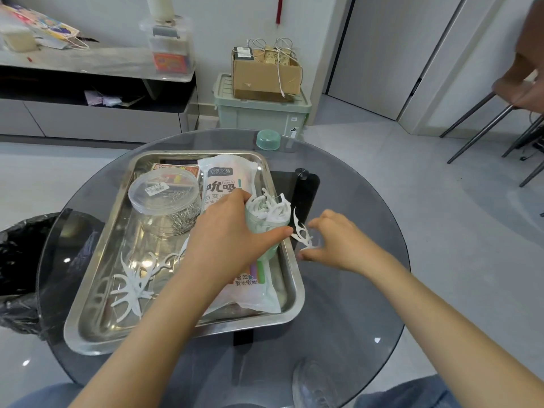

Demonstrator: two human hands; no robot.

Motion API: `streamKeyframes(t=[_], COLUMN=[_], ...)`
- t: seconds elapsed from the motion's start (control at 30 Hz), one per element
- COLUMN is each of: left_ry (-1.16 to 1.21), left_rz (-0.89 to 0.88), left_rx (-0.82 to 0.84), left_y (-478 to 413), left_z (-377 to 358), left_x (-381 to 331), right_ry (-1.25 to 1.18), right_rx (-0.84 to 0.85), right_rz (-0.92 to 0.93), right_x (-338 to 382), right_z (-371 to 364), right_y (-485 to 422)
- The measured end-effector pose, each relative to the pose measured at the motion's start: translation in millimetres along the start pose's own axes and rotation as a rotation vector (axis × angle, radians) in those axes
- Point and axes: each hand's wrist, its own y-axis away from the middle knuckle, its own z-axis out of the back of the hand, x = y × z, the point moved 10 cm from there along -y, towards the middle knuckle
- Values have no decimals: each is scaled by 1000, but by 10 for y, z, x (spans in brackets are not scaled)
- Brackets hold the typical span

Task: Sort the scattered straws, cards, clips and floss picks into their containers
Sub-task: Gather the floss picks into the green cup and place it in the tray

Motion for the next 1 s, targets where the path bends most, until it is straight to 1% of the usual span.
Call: streamKeyframes(t=[0.17, 0.3, 0.43, 0.6, 0.67, 0.73, 0.77, 0.83, 0.87, 0.93, 1.0], left_ry=[-14, 0, 5, 20, 26, 32, 40, 41, 33, 15, 6], left_rz=[-1, 2, -9, 0, -4, -8, -11, -23, -29, -46, -55], left_rx=[5, 17, 11, 24, 24, 26, 24, 30, 33, 30, 28], left_y=[8, 9, 4, -4, 0, 11, 13, 19, 25, 35, 47], left_z=[-10, -20, -3, -39, -46, -48, -47, -65, -70, -82, -96], left_x=[4, 9, 3, 17, 17, 14, 3, -25, -40, -71, -79], right_ry=[16, -11, -249, -576, -748, -947, -996, -1006, -1008, -1044, -1098], right_rx=[-186, -252, -328, -470, -479, -415, -359, -263, -250, -304, -405], right_rz=[62, 89, 25, -82, -81, 10, 83, 217, 267, 308, 297], right_x=[145, 137, -52, -373, -423, -321, -214, 30, 146, 275, 321], right_z=[49, 80, 182, 453, 578, 720, 797, 911, 954, 1018, 1055], right_y=[-82, -95, -108, -22, 40, 139, 200, 333, 383, 417, 393])
